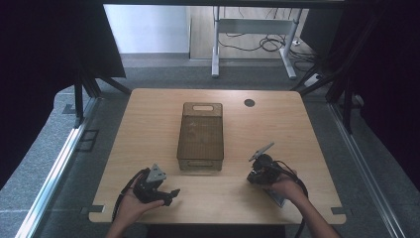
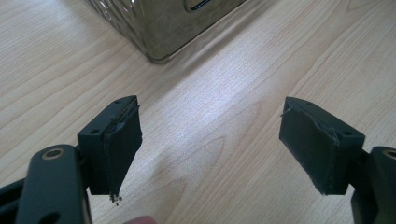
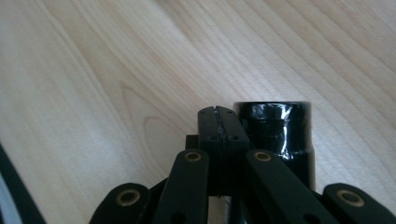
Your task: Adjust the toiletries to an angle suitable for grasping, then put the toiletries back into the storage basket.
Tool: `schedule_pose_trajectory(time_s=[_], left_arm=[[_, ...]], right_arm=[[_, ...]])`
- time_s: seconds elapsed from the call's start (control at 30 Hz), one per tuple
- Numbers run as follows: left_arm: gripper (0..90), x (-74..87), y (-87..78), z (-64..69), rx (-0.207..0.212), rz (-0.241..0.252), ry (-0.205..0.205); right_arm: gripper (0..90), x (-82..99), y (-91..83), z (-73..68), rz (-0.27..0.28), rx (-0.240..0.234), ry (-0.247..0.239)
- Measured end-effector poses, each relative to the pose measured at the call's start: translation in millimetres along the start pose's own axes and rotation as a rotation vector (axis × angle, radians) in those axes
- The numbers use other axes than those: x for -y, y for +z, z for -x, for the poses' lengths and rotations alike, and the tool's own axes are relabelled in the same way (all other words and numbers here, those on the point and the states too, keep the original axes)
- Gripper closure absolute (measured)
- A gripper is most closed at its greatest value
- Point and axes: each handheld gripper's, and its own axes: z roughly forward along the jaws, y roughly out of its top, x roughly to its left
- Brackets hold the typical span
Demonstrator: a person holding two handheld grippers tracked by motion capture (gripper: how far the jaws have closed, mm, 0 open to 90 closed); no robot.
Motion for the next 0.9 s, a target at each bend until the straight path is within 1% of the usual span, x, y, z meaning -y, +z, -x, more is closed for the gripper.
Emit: schedule_pose_trajectory(time_s=[0.1,0.13,0.17,0.2,0.27,0.43,0.47,0.57,0.63,0.67,0.7,0.73,0.77,0.83,0.9], left_arm=[[21.3,0.2,1.3,0.0,0.000,-0.005,0.002],[21.3,0.2,1.3,0.0,0.000,-0.005,0.002],[21.2,0.0,1.2,0.6,0.003,-0.003,0.004],[21.3,0.0,1.2,0.6,0.003,-0.003,0.004],[21.2,-0.3,0.2,1.0,0.004,-0.002,0.005],[21.2,0.3,-1.0,-0.9,0.000,0.000,0.001],[21.2,0.2,-1.3,-1.1,0.000,0.001,0.000],[21.2,0.2,-1.1,-1.1,0.001,0.001,0.000],[21.2,0.5,-0.9,-1.1,0.000,0.000,0.000],[21.2,0.9,-1.6,-1.9,0.000,0.002,-0.005],[21.2,0.9,-1.6,-1.9,0.000,0.002,-0.005],[21.2,1.2,-2.3,-2.8,-0.004,0.003,-0.007],[21.2,1.3,-2.9,-3.5,-0.006,0.004,-0.008],[21.2,0.7,-4.5,-3.8,-0.008,0.008,-0.011],[21.2,0.2,-5.0,-2.9,-0.006,0.011,-0.010]], right_arm=[[89.4,-0.1,1.0,6.8,0.014,0.017,0.025],[89.4,-0.1,1.0,6.8,0.014,0.017,0.025],[89.4,0.1,0.5,10.2,0.019,0.022,0.038],[89.4,0.1,0.5,10.2,0.019,0.022,0.038],[89.4,0.7,-0.7,12.6,0.027,0.027,0.056],[88.9,1.7,-2.1,13.8,0.038,0.031,0.075],[87.7,2.1,-3.4,13.7,0.048,0.028,0.081],[85.2,2.4,-5.7,12.8,0.059,0.022,0.080],[80.5,3.5,-9.9,10.0,0.082,0.017,0.069],[73.4,6.0,-14.4,6.9,0.108,0.012,0.061],[73.4,6.0,-14.4,6.9,0.108,0.012,0.061],[68.3,7.8,-17.0,5.3,0.124,0.017,0.059],[62.8,10.0,-20.2,3.6,0.142,0.032,0.065],[55.2,13.3,-25.2,2.7,0.160,0.050,0.082],[45.7,16.8,-31.9,2.4,0.156,0.072,0.106]])
